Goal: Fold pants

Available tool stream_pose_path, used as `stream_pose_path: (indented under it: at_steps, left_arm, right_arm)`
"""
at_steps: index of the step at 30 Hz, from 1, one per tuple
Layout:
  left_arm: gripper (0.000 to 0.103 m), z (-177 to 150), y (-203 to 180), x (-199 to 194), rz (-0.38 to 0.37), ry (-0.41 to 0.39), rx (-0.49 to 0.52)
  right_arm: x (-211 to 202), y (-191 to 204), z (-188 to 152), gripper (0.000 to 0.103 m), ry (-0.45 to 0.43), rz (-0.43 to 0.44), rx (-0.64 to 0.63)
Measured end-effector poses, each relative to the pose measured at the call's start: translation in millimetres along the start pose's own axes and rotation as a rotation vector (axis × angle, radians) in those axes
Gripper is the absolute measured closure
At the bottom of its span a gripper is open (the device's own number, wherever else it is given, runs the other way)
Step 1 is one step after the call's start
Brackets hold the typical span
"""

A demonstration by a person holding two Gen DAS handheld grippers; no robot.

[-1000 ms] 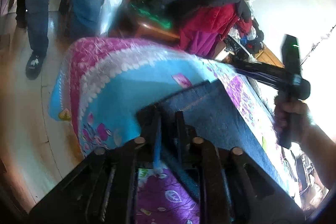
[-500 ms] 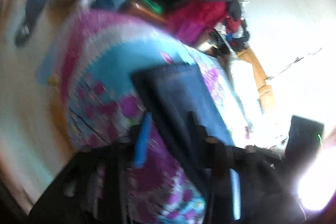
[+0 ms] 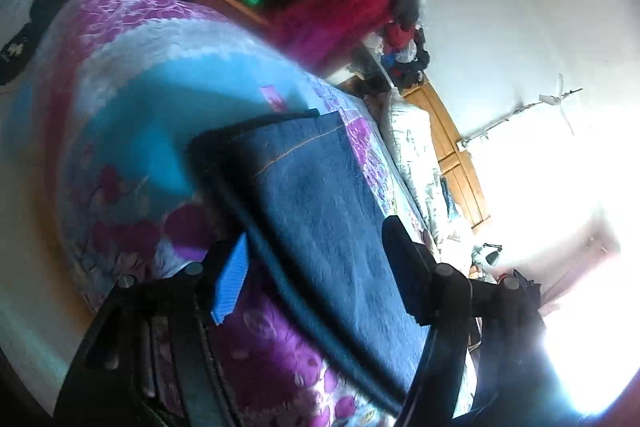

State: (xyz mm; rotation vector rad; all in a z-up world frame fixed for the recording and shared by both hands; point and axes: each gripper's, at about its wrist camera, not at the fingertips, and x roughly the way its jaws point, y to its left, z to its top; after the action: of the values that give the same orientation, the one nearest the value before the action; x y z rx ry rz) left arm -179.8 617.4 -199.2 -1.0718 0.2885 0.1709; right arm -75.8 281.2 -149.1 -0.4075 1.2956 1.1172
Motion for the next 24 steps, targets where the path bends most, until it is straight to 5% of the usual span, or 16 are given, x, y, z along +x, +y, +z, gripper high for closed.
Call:
stream_pose_path:
  at_steps: [4,5,6,9,16,21,24]
  left_arm:
    - [0.064,5.2,-3.2,12.8,0.040,0.030,0.059]
    - [0.082,6.2,-2.3,14.2,0.053,0.032,0.070]
    - [0.088,8.9,1.5,15.2,0.066,0.038,0.067]
    - [0.090,8.6,10.6,13.3,0.024,0.049,0.029]
    - [0.095,10.3,-14.3,6.0,0.073,0.034,0.107]
    - [0.096,9.4,-66.0,7.9,0.073,0.033,0.247]
    - [0.096,-12.1,-124.8,19.4,0.079,0.113,0.435]
  right_arm:
    - [-4.7,1.2,-16.3,0.059,-0.006,-0.017,0.015]
    - [-6.2,2.8,-20.8,0.059,-0.007,-0.024,0.016]
    - [-7.6,3.7,-21.0,0.059,-0.011,-0.029,0.014]
    - [-16.4,-5.3,-33.5,0.059,-0.016,-0.039,0.038]
    - [-39.1,-28.3,-51.6,0.059,-0.061,-0.082,0.081]
    - [-70.8,-39.9,-77.9,0.059,-0.122,-0.124,0.110]
    - [-95.4,-49.9,-97.3,0.059,-0.186,-0.159,0.158]
